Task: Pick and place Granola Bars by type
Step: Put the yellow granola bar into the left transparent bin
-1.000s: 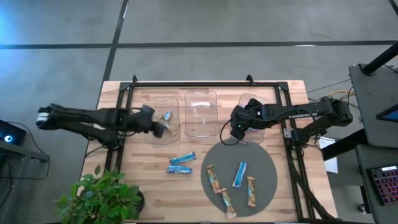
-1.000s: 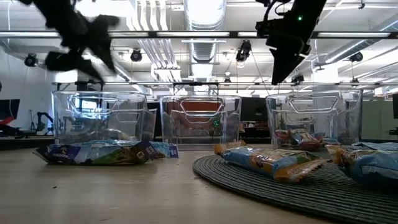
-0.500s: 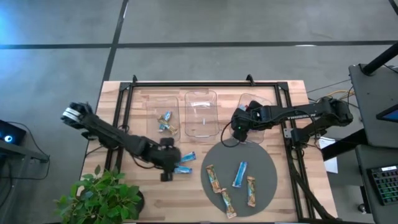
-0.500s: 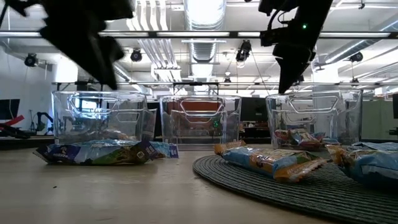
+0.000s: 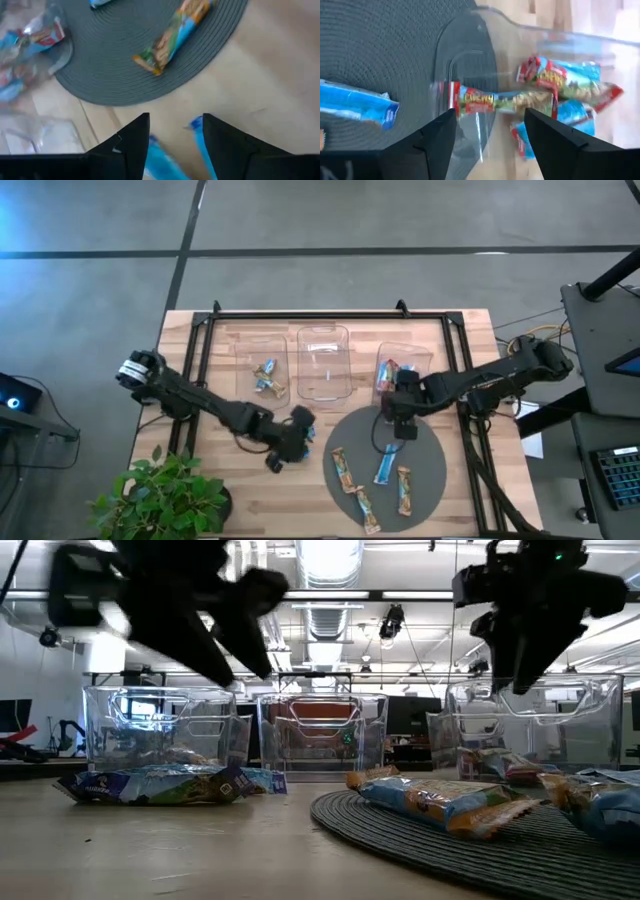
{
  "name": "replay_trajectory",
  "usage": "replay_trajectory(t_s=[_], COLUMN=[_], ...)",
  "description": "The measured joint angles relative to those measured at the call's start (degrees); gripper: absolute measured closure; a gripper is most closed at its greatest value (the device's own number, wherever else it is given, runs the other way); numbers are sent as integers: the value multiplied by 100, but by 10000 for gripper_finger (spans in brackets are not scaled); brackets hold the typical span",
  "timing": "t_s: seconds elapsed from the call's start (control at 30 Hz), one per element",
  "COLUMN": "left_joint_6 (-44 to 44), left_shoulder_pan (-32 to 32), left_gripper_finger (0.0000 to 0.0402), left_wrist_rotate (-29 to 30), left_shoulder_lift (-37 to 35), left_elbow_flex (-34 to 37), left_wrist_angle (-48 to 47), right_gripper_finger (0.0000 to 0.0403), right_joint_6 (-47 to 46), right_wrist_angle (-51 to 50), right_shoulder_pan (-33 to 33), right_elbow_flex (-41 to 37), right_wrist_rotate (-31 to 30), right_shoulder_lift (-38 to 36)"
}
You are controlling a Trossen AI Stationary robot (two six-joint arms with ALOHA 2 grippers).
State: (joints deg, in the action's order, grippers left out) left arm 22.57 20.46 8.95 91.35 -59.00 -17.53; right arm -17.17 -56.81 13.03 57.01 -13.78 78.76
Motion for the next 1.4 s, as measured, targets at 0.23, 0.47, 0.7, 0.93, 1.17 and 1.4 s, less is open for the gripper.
replay_trajectory(t_s=[0.23, 0.47, 0.7, 0.93, 1.17, 1.4], left_joint_6=[1322, 2323, 2479, 2676, 2688, 2944], left_shoulder_pan=[-762, -783, -501, -373, -373, -412], left_gripper_finger=[236, 236, 236, 236, 236, 236], left_wrist_rotate=[-879, -1951, -2056, -1999, -1603, -1696], left_shoulder_lift=[906, 2021, 2880, 3027, 3019, 3272], left_elbow_flex=[-942, -2596, -3270, -3144, -2958, -2931], left_wrist_angle=[363, -27, -496, -568, 50, 49], right_gripper_finger=[177, 177, 177, 177, 177, 177], right_joint_6=[-408, -899, -1182, -1427, -1604, -1596], right_wrist_angle=[-186, -1158, -1504, -1509, -1533, -1532], right_shoulder_pan=[387, 400, 589, 825, 912, 921], right_elbow_flex=[603, 852, 673, 620, 549, 535], right_wrist_rotate=[-2285, -2477, -2187, -2165, -2086, -2015], right_shoulder_lift=[-667, -1440, -1753, -1589, -1222, -921])
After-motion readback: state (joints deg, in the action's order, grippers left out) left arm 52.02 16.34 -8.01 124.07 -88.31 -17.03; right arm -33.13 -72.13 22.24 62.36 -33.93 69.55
